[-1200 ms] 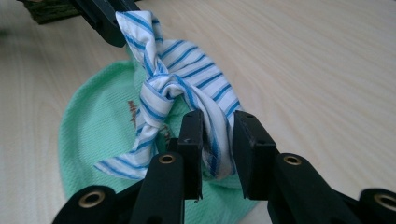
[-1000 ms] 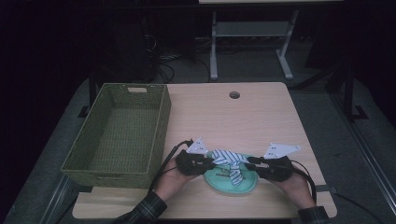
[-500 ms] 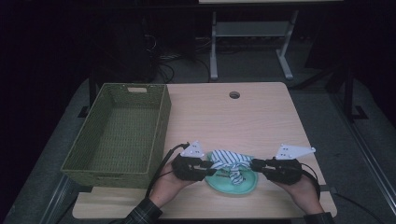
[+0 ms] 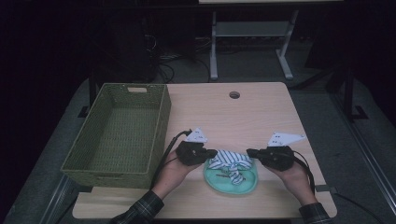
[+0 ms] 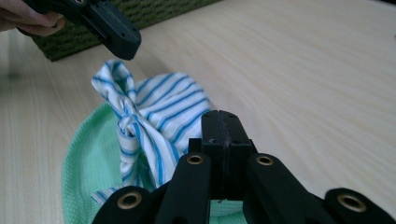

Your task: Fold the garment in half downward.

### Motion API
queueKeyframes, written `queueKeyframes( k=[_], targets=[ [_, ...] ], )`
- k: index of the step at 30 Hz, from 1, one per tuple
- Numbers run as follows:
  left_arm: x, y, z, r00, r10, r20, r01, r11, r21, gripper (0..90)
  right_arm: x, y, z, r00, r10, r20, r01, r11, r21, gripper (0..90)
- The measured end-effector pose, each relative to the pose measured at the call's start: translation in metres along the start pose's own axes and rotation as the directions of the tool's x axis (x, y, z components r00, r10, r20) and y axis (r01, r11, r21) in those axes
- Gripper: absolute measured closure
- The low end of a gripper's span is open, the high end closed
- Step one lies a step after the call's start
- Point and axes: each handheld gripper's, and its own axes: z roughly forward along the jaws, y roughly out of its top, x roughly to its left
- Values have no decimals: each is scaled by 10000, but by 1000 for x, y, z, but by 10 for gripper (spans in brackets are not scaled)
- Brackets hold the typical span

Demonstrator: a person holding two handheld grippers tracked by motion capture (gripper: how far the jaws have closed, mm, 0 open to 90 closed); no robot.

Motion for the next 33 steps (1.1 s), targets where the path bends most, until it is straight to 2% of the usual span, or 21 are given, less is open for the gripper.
queueKeyframes(
  k=[2, 6, 12, 14, 17, 21, 24, 28, 33],
  targets=[
    [-1, -4, 4, 9998, -115, 131, 115, 9999, 35, 894, 0, -3, 5, 9999, 11, -125, -8, 9998, 184, 898],
    [-7, -10, 8, 9994, -16, 338, 10, 9998, 182, 882, 3, -7, 7, 9993, -31, -374, 41, 9996, 275, 898],
    [-14, -19, 9, 9984, 46, 568, -65, 9994, 334, 873, 11, -17, 5, 9985, 2, -543, 24, 9989, 477, 897],
    [-16, -21, 9, 9977, 49, 683, -83, 9988, 490, 870, 14, -18, 2, 9979, 78, -648, -51, 9992, 406, 897],
    [-18, -25, 10, 9960, -52, 889, -2, 9981, 608, 869, 20, -21, 0, 9977, -48, -674, 72, 9993, 357, 897],
    [-22, -27, 12, 9945, -7, 1043, -80, 9965, 831, 865, 25, -27, 1, 9963, 149, -847, -98, 9982, 595, 897],
    [-24, -29, 15, 9926, -52, 1213, -80, 9941, 1084, 862, 33, -32, 1, 9950, 83, -993, -23, 9982, 603, 897],
    [-28, -32, 21, 9892, -10, 1464, -206, 9891, 1456, 859, 42, -41, 5, 9938, 120, -1104, -19, 9958, 913, 897],
    [-34, -36, 29, 9906, 220, 1352, -482, 9799, 1936, 855, 47, -50, 11, 9940, 86, -1095, 78, 9888, 1490, 897]
  ],
)
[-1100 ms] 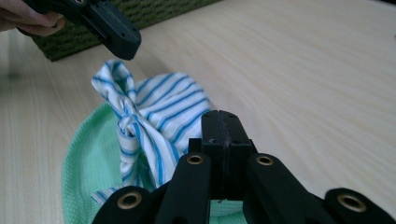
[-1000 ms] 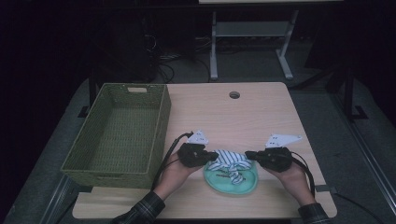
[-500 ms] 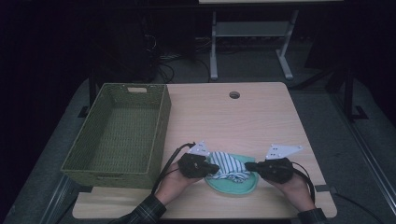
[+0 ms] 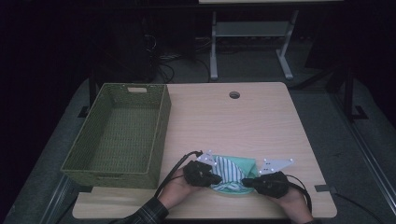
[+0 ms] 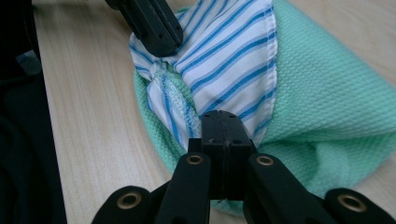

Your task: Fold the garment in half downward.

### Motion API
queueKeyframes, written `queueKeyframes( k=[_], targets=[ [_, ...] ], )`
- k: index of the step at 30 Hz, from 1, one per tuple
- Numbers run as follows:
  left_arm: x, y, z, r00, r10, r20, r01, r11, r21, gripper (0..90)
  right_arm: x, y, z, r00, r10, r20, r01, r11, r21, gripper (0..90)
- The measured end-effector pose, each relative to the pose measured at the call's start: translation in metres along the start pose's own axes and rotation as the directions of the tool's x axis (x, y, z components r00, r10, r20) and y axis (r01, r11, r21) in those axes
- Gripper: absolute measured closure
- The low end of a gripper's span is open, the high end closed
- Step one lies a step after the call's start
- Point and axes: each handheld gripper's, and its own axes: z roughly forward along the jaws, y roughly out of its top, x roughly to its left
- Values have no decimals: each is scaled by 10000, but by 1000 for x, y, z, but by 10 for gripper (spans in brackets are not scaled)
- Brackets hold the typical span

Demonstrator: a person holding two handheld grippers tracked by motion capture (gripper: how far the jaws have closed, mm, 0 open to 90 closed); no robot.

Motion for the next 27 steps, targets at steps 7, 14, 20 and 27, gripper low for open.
queueKeyframes(
  k=[7, 14, 20, 27],
  targets=[
    [0, 1, 0, 10000, -17, 1, 17, 10000, 82, 815, 0, -1, 2, 10000, -72, -33, 73, 10000, 38, 896],
    [0, 10, -13, 9993, 260, -262, -271, 9988, -410, 825, -8, 7, -16, 9996, 108, 270, -88, 9972, -743, 897],
    [10, 17, -22, 9979, 8, -645, -63, 9963, -853, 860, -19, 14, -21, 9977, 51, 669, 18, 9948, -1020, 897],
    [24, 37, -26, 9928, -24, -1200, -136, 9911, -1324, 873, -30, 31, -17, 9946, 156, 1024, -17, 9909, -1347, 898]
  ],
)
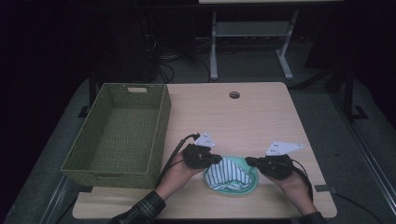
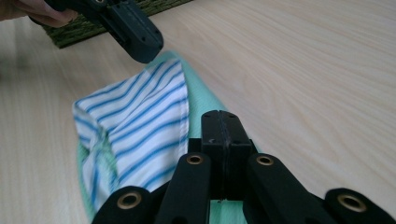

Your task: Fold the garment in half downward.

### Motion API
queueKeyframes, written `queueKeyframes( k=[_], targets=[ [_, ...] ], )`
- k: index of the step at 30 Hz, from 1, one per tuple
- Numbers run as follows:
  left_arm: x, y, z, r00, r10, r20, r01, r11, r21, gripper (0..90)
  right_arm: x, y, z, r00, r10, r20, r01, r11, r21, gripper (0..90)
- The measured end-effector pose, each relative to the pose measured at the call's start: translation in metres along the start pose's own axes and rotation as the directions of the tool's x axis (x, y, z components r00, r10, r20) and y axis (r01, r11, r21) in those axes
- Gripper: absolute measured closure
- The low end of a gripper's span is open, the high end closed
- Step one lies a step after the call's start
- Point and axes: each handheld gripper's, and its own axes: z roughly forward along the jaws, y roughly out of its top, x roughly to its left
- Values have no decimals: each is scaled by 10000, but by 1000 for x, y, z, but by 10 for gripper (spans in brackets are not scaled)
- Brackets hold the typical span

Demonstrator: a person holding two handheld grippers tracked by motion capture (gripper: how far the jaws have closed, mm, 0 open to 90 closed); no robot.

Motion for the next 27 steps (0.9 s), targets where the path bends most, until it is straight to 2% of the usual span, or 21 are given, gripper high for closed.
queueKeyframes(
  k=[3, 7, 10, 12, 13, 15, 16, 19, 20, 23, 24, 27],
  targets=[
    [3, 8, 7, 9999, 77, -99, -77, 9999, -67, 873, -2, 7, 7, 10000, -89, 29, 89, 10000, 5, 897],
    [9, 10, 21, 9997, -17, -224, 20, 9999, 155, 873, -6, 11, 18, 10000, -8, 15, 8, 10000, -2, 898],
    [16, 3, 31, 9986, -3, -524, 37, 9979, 649, 873, -10, 7, 27, 9999, 74, 103, -77, 9993, 368, 898],
    [19, -1, 35, 9981, -281, -547, 315, 9976, 611, 873, -13, 3, 33, 9998, 159, 142, -168, 9976, 679, 898],
    [21, -2, 36, 9980, -231, -596, 280, 9962, 820, 872, -14, 1, 36, 9998, 154, 148, -165, 9968, 784, 898],
    [21, -5, 38, 9973, -409, -603, 458, 9955, 827, 872, -14, -2, 41, 9997, 195, 120, -206, 9946, 1014, 898],
    [22, -6, 39, 9977, -270, -625, 332, 9944, 1006, 872, -13, -4, 44, 9996, 221, 149, -237, 9929, 1168, 898],
    [22, -9, 43, 9976, -308, -615, 370, 9939, 1038, 872, -9, -5, 49, 9997, 1, 245, -36, 9897, 1431, 898],
    [22, -10, 44, 9977, -165, -650, 240, 9928, 1173, 872, -9, -5, 50, 9994, -127, 316, 78, 9887, 1495, 898],
    [19, -13, 49, 9975, 64, -706, 32, 9908, 1356, 875, -9, -6, 51, 9995, -107, 314, 58, 9883, 1521, 899],
    [18, -13, 50, 9973, 57, -729, 41, 9909, 1347, 875, -9, -6, 50, 9996, 4, 295, -49, 9881, 1535, 899],
    [18, -10, 44, 9977, 25, -673, 55, 9929, 1185, 869, -9, -6, 49, 9995, -48, 311, 1, 9886, 1503, 898]
  ],
)
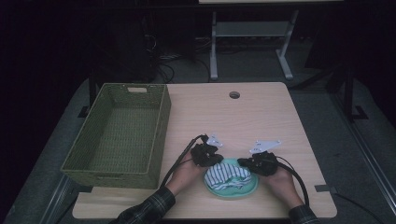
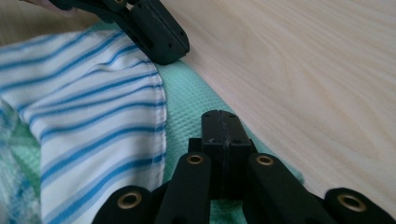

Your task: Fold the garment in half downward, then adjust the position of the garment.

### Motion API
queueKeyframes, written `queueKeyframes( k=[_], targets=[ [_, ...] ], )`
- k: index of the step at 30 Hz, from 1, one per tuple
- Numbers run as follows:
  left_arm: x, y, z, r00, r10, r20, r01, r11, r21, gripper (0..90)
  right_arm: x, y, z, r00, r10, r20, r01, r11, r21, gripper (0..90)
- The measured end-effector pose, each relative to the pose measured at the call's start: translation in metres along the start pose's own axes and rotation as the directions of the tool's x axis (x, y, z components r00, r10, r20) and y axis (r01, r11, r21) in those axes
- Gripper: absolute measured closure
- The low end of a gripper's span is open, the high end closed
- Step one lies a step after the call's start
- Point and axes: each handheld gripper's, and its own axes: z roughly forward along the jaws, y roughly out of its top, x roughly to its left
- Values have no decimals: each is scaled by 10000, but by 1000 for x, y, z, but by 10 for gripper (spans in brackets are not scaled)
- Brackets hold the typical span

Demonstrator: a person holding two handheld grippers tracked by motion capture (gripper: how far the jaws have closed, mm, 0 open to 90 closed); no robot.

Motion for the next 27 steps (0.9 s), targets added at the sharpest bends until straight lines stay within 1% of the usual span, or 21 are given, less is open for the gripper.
queueKeyframes(
  k=[1, 2, 3, 5, 8, 9, 11, 12, 15, 16, 17, 19, 20, 21, 23, 25, 27],
  targets=[
    [1, 1, -4, 10000, -33, 92, 35, 9999, -163, 864, 0, 1, -2, 10000, 28, -4, -28, 10000, -50, 898],
    [0, 3, -9, 9997, -176, 178, 183, 9990, -399, 861, -1, 2, -4, 10000, 14, -4, -14, 9998, -187, 898],
    [-1, 4, -14, 9996, -176, 241, 190, 9980, -606, 862, -2, 3, -7, 10000, 38, -25, -39, 9994, -334, 898],
    [-6, 6, -23, 9990, -240, 385, 277, 9948, -979, 863, -4, 6, -13, 9998, 140, -103, -147, 9975, -696, 898],
    [-18, 6, -30, 9980, 27, 624, 44, 9935, -1142, 864, -8, 10, -16, 9998, 162, -77, -169, 9949, -997, 898],
    [-21, 5, -32, 9973, 120, 718, -39, 9938, -1112, 863, -9, 12, -16, 9998, 177, -90, -185, 9946, -1025, 898],
    [-29, 2, -34, 9960, 146, 884, -39, 9928, -1198, 864, -11, 17, -15, 9999, 97, -73, -104, 9947, -1025, 898],
    [-33, 0, -35, 9944, 116, 1054, 15, 9923, -1238, 864, -11, 19, -15, 9998, 104, -148, -120, 9939, -1097, 898],
    [-43, -3, -39, 9921, 221, 1237, -64, 9920, -1259, 864, -11, 24, -11, 9998, -88, -172, 67, 9928, -1197, 898],
    [-47, -4, -40, 9909, 239, 1328, -67, 9917, -1287, 863, -11, 24, -9, 9997, -56, -218, 31, 9937, -1119, 898],
    [-50, -5, -40, 9901, 253, 1383, -69, 9913, -1317, 864, -12, 25, -6, 9996, -164, -225, 141, 9952, -969, 898],
    [-57, -7, -39, 9875, 334, 1541, -133, 9915, -1293, 863, -13, 26, -2, 9993, -196, -315, 167, 9959, -885, 898],
    [-60, -8, -38, 9854, 373, 1662, -170, 9924, -1220, 863, -14, 27, 1, 9991, -245, -357, 215, 9963, -836, 898],
    [-64, -10, -37, 9833, 317, 1795, -99, 9926, -1207, 863, -14, 28, 3, 9989, -262, -383, 230, 9965, -807, 898],
    [-71, -13, -32, 9782, 376, 2042, -155, 9939, -1091, 863, -15, 30, 8, 9984, -329, -449, 294, 9966, -770, 898],
    [-79, -16, -27, 9738, 483, 2223, -280, 9952, -935, 863, -16, 31, 12, 9980, -421, -474, 388, 9969, -683, 898],
    [-86, -19, -20, 9693, 658, 2369, -517, 9965, -656, 862, -16, 31, 16, 9973, -492, -554, 456, 9969, -643, 897]
  ],
)
